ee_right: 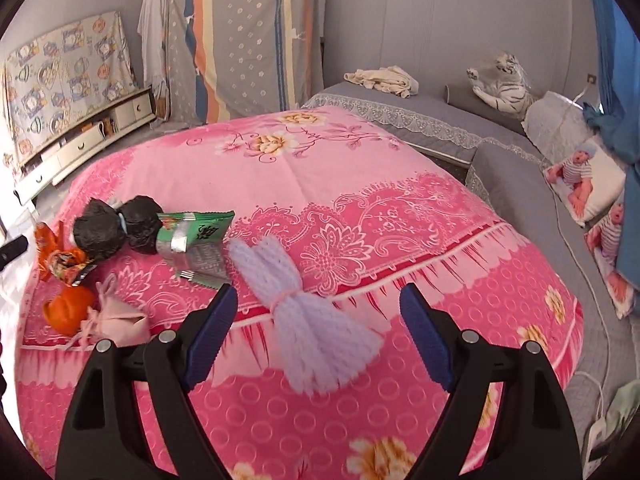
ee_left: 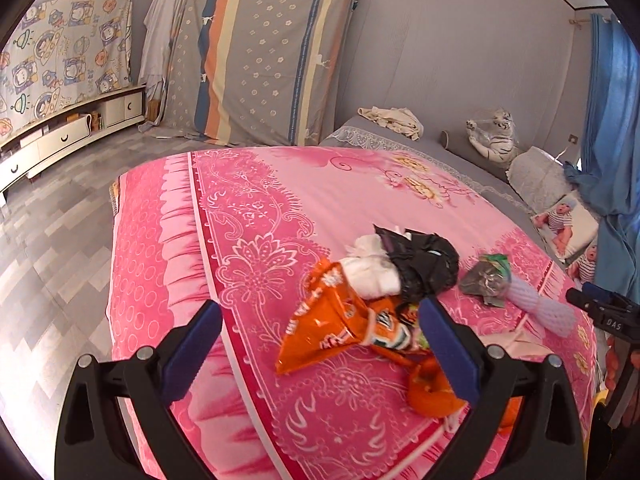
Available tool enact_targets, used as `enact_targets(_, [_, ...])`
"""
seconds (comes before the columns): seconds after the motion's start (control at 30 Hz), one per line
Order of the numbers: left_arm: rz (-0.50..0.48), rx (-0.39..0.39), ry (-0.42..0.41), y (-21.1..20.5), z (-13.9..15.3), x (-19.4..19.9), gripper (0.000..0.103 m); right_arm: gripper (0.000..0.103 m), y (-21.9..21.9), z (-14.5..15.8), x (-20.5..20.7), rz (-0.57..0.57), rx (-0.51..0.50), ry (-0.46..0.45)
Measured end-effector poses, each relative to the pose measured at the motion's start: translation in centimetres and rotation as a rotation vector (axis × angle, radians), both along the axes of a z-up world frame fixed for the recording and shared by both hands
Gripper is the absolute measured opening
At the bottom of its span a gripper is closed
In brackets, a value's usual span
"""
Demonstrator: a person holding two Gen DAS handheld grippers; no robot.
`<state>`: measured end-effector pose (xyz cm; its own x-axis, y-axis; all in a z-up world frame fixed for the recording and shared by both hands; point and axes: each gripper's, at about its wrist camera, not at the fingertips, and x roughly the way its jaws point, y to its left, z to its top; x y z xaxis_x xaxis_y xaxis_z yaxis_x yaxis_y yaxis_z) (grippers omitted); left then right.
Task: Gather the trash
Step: 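Grasp the lavender foam net with the right tool while the left tool grasps the orange chip bag, then carry the foam net and chip bag in both tools over the bin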
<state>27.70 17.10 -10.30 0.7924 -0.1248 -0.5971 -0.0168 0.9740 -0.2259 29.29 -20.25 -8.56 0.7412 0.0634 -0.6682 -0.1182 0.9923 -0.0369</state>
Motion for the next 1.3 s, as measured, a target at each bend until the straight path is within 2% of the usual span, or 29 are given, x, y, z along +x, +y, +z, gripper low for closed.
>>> enact_targets(0.27, [-0.025,-0.003,0.029,0.2,-1.0,1.3,0.095,0.079,1.5,-2.7,2.9,0.044,-0.055,0.058])
enact_targets(0.53, [-0.061,-0.015,0.065,-0.6,-2.2,2.6,0.093,0.079,1.2,-4.8,4.5,0.041,-0.032,0.120])
enact_targets(0.63, [-0.077,-0.020,0.084,-0.8,-2.6,3.0,0.083,0.077,0.8,-5.3,4.9,0.035,-0.009,0.144])
enact_targets(0.73, [-0.096,-0.026,0.102,-1.2,-2.8,3.4,0.070,0.071,0.4,-5.7,5.2,0.028,0.015,0.165])
enact_targets(0.77, [-0.103,-0.025,0.105,-1.3,-2.9,3.5,0.063,0.070,0.3,-5.8,5.2,0.028,0.020,0.168])
enact_targets(0.8, [-0.107,-0.025,0.107,-1.3,-3.0,3.5,0.056,0.067,0.2,-5.8,5.3,0.027,0.025,0.172])
enact_targets(0.87, [-0.107,-0.021,0.114,-1.4,-3.2,3.6,0.052,0.061,0.2,-5.8,5.3,0.030,0.033,0.179])
enact_targets(0.9, [-0.105,-0.021,0.115,-1.4,-3.2,3.7,0.044,0.055,0.2,-5.9,5.4,0.031,0.035,0.182])
enact_targets(0.93, [-0.101,-0.024,0.117,-1.4,-3.2,3.6,0.044,0.044,0.2,-5.9,5.4,0.032,0.036,0.185])
enact_targets(0.97, [-0.099,-0.031,0.115,-1.3,-3.2,3.6,0.042,0.039,0.3,-5.9,5.4,0.033,0.036,0.188])
enact_targets(1.03, [-0.093,-0.035,0.113,-1.3,-3.1,3.4,0.040,0.034,0.4,-5.9,5.4,0.033,0.034,0.191])
enact_targets(1.23, [-0.077,-0.027,0.101,-1.1,-2.5,2.7,0.037,0.028,0.1,-5.5,4.9,0.019,0.054,0.191])
enact_targets(1.3, [-0.072,-0.035,0.098,-0.8,-2.2,2.4,0.032,0.028,-0.1,-5.2,4.7,0.016,0.071,0.195])
